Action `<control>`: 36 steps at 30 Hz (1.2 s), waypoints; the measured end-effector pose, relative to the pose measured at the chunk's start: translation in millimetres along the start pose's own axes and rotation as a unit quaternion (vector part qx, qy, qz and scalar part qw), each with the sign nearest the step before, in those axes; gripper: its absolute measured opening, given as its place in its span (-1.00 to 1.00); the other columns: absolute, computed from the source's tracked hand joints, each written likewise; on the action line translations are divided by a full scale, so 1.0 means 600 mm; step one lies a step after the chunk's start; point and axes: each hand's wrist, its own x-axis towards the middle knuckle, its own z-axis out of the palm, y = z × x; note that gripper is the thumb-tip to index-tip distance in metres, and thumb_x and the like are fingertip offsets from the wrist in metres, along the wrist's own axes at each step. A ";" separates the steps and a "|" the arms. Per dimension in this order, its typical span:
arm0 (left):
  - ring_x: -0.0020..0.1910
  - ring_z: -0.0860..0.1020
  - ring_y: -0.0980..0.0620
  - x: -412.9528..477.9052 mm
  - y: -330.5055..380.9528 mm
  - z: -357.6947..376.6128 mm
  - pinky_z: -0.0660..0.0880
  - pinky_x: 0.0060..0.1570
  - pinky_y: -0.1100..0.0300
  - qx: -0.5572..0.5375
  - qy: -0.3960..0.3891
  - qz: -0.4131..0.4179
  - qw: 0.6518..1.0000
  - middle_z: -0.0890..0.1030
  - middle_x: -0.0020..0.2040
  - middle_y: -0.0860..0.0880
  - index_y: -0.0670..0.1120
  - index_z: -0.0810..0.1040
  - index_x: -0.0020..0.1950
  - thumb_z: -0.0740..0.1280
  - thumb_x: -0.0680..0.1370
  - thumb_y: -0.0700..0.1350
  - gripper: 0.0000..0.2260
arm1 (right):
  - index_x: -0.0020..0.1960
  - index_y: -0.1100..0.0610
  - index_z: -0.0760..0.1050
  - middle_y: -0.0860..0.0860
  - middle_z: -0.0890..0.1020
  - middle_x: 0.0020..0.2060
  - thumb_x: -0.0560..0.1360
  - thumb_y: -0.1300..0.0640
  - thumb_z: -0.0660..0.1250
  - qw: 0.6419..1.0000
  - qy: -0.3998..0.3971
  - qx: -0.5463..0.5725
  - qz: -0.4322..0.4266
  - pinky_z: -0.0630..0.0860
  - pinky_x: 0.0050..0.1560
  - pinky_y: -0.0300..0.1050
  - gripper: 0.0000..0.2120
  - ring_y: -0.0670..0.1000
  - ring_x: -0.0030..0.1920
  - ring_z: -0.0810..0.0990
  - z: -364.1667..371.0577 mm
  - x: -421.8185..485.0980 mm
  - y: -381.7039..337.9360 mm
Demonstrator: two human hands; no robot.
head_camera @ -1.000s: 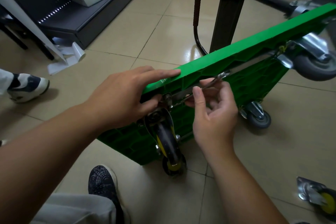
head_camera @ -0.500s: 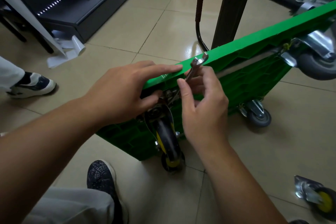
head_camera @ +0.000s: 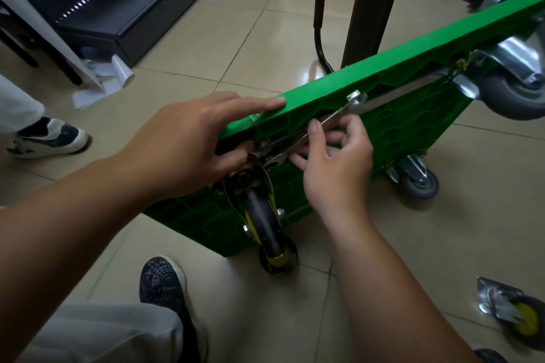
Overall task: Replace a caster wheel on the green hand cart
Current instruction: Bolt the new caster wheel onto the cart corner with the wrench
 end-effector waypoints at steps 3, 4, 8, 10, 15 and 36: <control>-0.06 0.60 -0.03 0.000 0.002 -0.002 0.57 -0.15 -0.05 0.005 -0.003 -0.006 1.000 0.61 0.15 0.08 0.35 0.29 0.56 0.29 0.54 0.08 -0.41 | -0.05 -0.05 0.43 0.07 0.62 -0.14 0.65 0.19 0.33 0.997 0.017 0.046 0.057 0.71 -0.19 -0.05 -0.82 0.03 -0.15 0.75 0.000 0.009 0.006; -0.07 0.59 -0.02 -0.001 0.003 -0.002 0.57 -0.17 -0.05 0.007 -0.004 -0.007 1.000 0.61 0.15 0.08 0.35 0.29 0.57 0.29 0.54 0.08 -0.41 | -0.02 0.02 0.44 0.11 0.63 -0.12 0.65 0.21 0.32 0.992 0.036 0.079 0.095 0.71 -0.20 -0.05 -0.87 0.05 -0.16 0.76 -0.001 0.012 0.011; -0.10 0.56 0.00 -0.001 -0.001 -0.001 0.57 -0.19 -0.04 0.005 0.002 -0.002 1.000 0.60 0.13 0.08 0.35 0.28 0.57 0.29 0.59 0.05 -0.44 | 0.12 0.29 0.43 0.32 0.65 -0.01 0.68 0.24 0.26 0.935 0.073 0.224 0.265 0.69 -0.23 -0.04 -0.90 0.18 -0.15 0.76 -0.014 0.017 0.045; -0.09 0.57 0.00 -0.001 -0.002 -0.001 0.57 -0.17 -0.04 0.009 0.001 -0.004 1.000 0.60 0.14 0.08 0.35 0.28 0.57 0.32 0.56 0.06 -0.41 | 0.09 0.31 0.45 0.34 0.65 -0.02 0.69 0.23 0.23 0.903 0.066 0.277 0.322 0.70 -0.24 -0.04 -0.88 0.18 -0.16 0.76 -0.020 0.012 0.061; -0.08 0.57 -0.01 -0.001 -0.002 0.000 0.56 -0.16 -0.03 0.008 0.000 -0.005 1.000 0.61 0.14 0.10 0.36 0.29 0.57 0.33 0.55 0.06 -0.40 | 0.25 0.37 0.44 0.36 0.65 0.02 0.70 0.22 0.21 0.805 0.080 0.391 0.439 0.71 -0.29 0.01 -0.77 0.20 -0.07 0.71 -0.013 -0.006 0.099; 0.01 0.60 -0.05 -0.001 0.003 -0.002 0.59 -0.08 -0.09 -0.003 -0.007 -0.010 1.000 0.62 0.16 0.07 0.38 0.28 0.55 0.35 0.55 0.05 -0.40 | 0.11 0.15 0.49 0.08 0.63 -0.08 0.63 0.11 0.38 0.969 -0.032 -0.120 -0.213 0.69 -0.18 -0.14 -0.86 -0.01 -0.07 0.68 -0.020 -0.028 -0.017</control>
